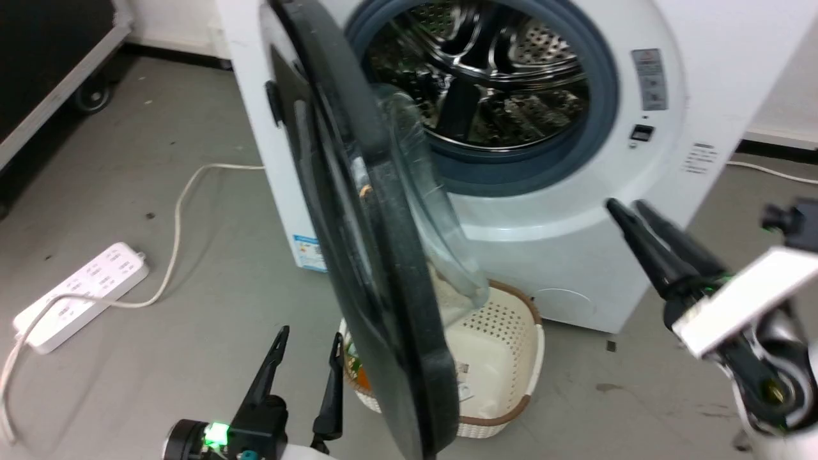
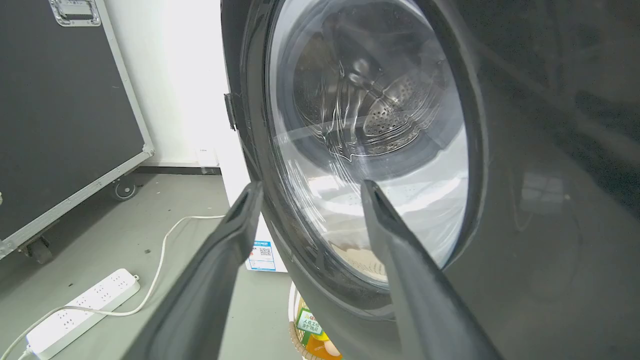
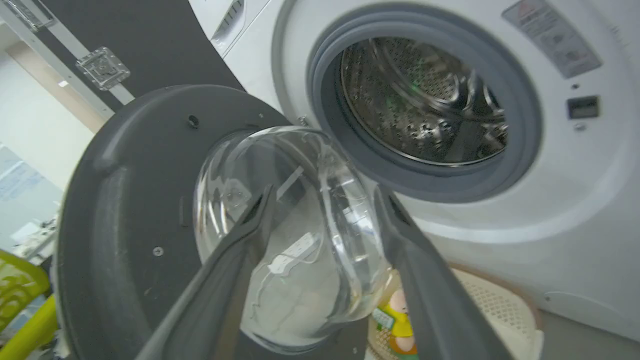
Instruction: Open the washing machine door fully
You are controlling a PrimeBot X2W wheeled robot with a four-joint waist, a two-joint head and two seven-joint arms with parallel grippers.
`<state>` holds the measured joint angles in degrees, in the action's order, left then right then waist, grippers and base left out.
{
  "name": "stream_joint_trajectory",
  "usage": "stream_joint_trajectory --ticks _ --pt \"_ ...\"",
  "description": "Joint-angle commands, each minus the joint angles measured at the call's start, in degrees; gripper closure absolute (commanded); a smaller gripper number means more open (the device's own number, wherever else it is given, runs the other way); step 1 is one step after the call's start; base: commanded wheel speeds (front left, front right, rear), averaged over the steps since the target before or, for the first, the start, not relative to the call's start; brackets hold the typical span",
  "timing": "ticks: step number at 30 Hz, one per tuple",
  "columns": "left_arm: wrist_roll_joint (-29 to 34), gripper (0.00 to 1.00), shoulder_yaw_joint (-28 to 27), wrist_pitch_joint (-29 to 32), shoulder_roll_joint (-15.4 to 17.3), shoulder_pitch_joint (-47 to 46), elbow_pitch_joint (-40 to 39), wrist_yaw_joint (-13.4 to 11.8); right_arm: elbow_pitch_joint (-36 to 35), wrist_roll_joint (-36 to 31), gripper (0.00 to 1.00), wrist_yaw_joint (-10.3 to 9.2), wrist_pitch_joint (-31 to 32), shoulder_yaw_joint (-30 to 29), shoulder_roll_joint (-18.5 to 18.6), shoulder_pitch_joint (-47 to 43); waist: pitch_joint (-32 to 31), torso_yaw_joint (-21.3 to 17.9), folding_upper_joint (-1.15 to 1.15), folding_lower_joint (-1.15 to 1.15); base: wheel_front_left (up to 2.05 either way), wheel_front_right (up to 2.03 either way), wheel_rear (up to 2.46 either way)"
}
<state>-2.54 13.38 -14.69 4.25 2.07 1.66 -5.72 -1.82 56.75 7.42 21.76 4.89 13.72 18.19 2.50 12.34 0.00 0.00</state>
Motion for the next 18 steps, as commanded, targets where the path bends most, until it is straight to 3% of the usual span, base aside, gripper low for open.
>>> stream_joint_trajectory --ticks 1,5,7,11,18 --pt "-0.19 0.0 -0.51 -0.3 0.27 0.57 -0.1 0.37 -1.3 -3.3 0.0 0.07 -3.74 1.2 2.06 -2.15 -0.27 -1.17 0.0 0.0 0.0 0.0 0.0" --pt "-0.24 0.0 -1.63 -0.3 0.99 1.21 -0.6 0.98 -2.62 -16.3 0.0 0.07 -18.22 3.36 7.29 -7.17 -0.78 -3.11 0.0 0.0 0.0 0.0 0.0" --pt "-0.24 0.0 -2.06 -0.3 1.28 1.77 -1.08 1.28 -1.53 -22.26 0.0 0.07 -24.11 1.87 7.41 -9.97 -0.97 -3.91 0.0 0.0 0.0 0.0 0.0" --pt "-0.39 0.0 -3.04 -0.3 1.6 3.03 -1.97 1.71 -0.13 -32.73 0.0 0.07 -31.73 -2.71 4.34 -15.53 -1.33 -5.24 0.0 0.0 0.0 0.0 0.0" --pt "-0.47 0.0 -4.24 -0.3 1.88 4.86 -3.06 2.91 -0.84 -45.7 0.0 0.07 -35.94 -10.13 -4.36 -23.06 -2.2 -6.44 0.0 0.0 0.0 0.0 0.0"
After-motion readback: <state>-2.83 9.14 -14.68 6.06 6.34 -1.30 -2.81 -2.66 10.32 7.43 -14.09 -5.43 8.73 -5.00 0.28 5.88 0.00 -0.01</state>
